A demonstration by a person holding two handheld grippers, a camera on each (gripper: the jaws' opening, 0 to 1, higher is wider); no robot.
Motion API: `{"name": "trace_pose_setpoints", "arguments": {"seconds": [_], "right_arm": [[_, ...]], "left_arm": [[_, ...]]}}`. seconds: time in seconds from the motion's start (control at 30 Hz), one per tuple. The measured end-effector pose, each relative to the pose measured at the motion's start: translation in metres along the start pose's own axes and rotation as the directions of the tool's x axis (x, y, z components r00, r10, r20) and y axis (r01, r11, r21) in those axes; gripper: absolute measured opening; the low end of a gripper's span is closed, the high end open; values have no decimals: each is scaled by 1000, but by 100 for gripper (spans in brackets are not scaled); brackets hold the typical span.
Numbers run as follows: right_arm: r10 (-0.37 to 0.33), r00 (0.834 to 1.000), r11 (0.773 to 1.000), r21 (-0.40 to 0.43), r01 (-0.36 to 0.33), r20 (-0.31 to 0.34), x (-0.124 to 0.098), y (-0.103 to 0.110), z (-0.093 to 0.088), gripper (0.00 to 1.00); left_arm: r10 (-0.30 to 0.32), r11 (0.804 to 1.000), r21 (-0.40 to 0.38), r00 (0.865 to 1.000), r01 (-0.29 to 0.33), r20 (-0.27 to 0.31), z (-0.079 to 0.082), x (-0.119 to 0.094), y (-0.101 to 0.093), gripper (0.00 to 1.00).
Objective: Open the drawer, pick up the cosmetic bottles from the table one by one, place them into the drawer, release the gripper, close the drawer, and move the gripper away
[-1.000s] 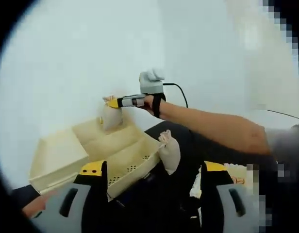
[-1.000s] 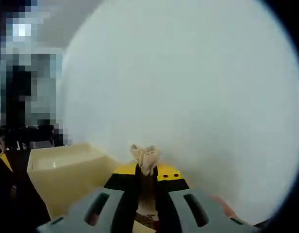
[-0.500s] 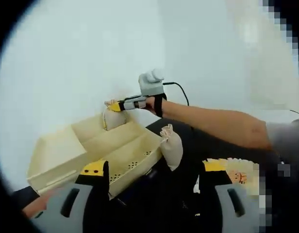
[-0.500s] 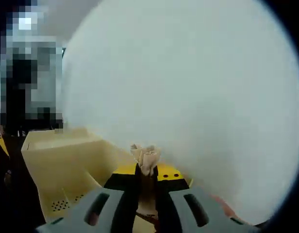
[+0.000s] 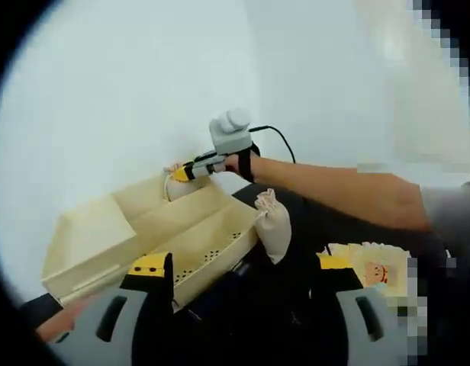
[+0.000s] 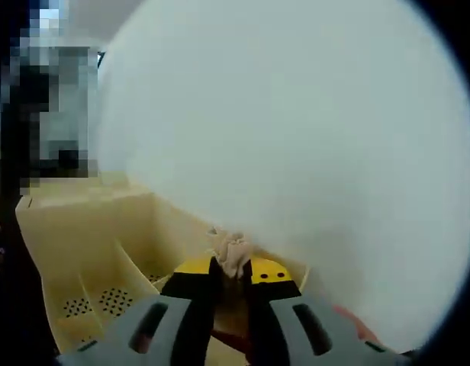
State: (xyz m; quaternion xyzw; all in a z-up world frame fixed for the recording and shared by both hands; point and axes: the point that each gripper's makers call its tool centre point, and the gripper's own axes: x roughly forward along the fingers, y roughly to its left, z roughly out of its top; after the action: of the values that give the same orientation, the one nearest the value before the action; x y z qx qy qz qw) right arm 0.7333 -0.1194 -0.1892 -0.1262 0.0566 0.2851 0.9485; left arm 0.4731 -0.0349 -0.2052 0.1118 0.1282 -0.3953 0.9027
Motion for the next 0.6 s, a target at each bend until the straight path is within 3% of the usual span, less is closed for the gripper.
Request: {"name": "trace_pose_setpoints", "arguments": {"seconds": [0.13, 0.4, 0.6], "right_arm": [[0, 1000, 1000, -27, 0, -2, -17, 21, -6, 16], [-28, 999, 1000, -14, 28, 19, -13, 2, 6, 16], [-34, 999, 999, 25, 34, 36, -31, 8, 15, 16]], "left_arm": [[-3, 1000, 3, 1000, 3, -6, -1, 1, -1, 68], [-1, 1000, 2, 1000, 1, -4, -1, -1, 1, 68], [-6, 1000, -5, 1000, 6, 0, 1, -1, 4, 69]]}}
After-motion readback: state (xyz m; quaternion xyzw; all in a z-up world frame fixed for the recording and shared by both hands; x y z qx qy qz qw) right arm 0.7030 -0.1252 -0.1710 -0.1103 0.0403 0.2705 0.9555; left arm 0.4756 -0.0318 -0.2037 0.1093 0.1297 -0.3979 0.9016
